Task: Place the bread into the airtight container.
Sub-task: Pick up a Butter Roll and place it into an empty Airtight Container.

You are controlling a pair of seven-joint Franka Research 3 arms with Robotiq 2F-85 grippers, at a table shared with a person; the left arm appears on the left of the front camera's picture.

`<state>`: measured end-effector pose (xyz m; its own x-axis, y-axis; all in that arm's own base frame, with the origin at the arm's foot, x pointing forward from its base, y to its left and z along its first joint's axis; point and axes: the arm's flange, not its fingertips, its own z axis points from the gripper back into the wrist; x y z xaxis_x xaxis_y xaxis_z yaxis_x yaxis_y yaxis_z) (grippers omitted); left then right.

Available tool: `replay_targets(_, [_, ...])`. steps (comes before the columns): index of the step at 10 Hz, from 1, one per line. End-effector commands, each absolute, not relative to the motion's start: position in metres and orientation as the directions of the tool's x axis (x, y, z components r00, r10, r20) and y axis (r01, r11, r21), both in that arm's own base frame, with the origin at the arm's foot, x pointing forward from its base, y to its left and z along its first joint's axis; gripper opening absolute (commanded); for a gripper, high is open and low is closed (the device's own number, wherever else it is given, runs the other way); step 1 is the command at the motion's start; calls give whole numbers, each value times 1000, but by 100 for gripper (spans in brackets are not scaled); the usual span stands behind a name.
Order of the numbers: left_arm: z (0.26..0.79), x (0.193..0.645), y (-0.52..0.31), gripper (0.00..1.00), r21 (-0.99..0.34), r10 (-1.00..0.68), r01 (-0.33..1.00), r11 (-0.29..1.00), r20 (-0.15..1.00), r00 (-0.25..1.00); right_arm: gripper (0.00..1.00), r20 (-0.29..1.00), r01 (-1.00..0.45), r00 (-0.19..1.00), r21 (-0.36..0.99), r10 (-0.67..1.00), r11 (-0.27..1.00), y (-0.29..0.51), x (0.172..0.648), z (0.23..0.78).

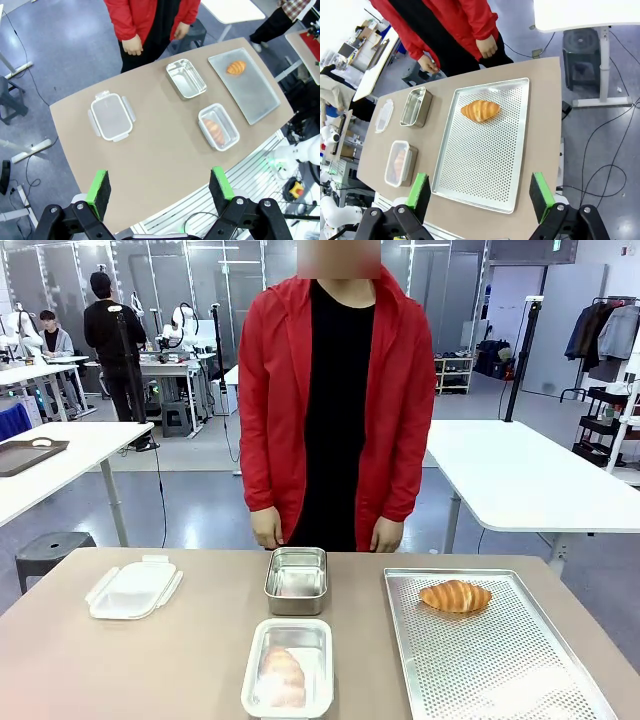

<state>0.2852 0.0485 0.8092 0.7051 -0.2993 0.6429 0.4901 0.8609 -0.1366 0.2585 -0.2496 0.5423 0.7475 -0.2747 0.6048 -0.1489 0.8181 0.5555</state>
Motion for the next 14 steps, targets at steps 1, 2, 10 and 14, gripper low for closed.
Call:
replay_targets(1, [810, 284, 48, 100, -125, -317, 503, 855, 641, 699, 100, 609, -160, 751, 542, -254, 825, -251, 256, 543])
replay_targets(2, [810, 284, 48, 100, -125, -317, 503, 855, 641, 699, 100, 609, -160, 751, 542, -254, 825, -251, 256, 543])
replay_targets(10, [810, 284, 48, 100, -125, -317, 503, 855, 641, 699, 100, 609, -160, 751, 542, -254, 825, -251, 256, 543])
replay_targets(14, [810, 284, 48, 100, -125, -317, 503, 855, 641, 699, 100, 742, -384, 657, 175, 135, 907, -180, 286, 593])
